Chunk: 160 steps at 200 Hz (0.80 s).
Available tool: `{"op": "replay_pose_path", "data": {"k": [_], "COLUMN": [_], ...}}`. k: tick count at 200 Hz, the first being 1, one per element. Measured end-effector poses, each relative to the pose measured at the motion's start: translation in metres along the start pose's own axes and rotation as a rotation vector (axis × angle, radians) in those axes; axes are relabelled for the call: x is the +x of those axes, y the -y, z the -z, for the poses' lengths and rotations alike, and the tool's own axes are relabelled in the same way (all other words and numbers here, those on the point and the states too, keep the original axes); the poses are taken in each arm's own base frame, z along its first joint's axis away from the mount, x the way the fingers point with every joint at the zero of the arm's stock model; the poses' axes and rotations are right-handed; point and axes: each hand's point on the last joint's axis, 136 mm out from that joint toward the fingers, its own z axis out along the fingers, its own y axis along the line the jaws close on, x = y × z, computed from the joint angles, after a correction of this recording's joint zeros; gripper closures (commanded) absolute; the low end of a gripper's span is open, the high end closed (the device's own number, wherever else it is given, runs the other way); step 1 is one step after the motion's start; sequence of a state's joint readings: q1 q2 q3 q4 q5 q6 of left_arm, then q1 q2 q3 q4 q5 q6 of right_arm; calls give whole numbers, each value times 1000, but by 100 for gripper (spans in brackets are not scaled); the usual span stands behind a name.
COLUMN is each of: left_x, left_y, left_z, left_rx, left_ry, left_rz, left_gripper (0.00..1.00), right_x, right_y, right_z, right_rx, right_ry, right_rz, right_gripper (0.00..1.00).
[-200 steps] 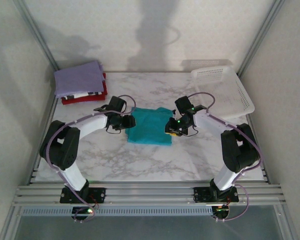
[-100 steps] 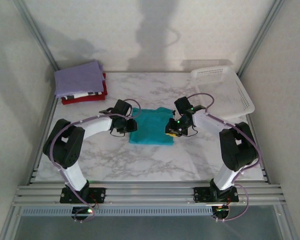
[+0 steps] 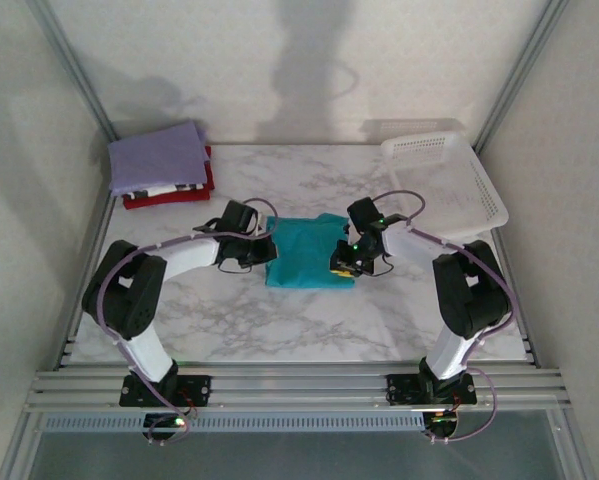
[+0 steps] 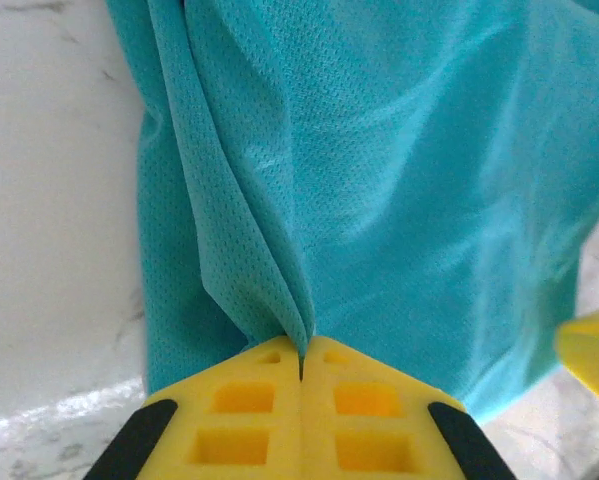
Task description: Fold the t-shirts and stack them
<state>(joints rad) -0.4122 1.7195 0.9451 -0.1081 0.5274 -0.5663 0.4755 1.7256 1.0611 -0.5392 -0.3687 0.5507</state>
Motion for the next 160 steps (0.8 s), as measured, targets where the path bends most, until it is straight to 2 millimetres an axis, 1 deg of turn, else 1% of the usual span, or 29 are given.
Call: {"op": "replay_pose_path", "data": {"k": [40, 54, 80, 92, 116, 134, 160], "left_x": [6, 11, 26, 33, 38, 43, 56], "left_y": [15, 15, 6, 2, -3, -13, -30], "left_z": [12, 14, 10, 9, 8, 6, -2], "left_rx": [165, 214, 274, 291, 308, 302, 274], "left_ry": [5, 5, -3, -6, 12, 30, 26], "left_rz": [66, 93, 157, 187, 221, 253, 301], "left_gripper": [100, 100, 100, 100, 100, 100, 100], "right_x": [2, 2, 4, 3, 2, 2, 3], "right_y": [3, 4, 8, 5, 4, 4, 4], "right_z": [-7, -13, -24, -24, -24, -24, -27], "right_rx": [-2, -14, -18, -29, -36, -37, -48], "right_ry": [-11, -16, -35, -31, -28, -27, -26], "right_rz": [-18, -22, -32, -31, -32, -33, -41], "right_gripper": [77, 77, 78, 78, 78, 78, 78]}}
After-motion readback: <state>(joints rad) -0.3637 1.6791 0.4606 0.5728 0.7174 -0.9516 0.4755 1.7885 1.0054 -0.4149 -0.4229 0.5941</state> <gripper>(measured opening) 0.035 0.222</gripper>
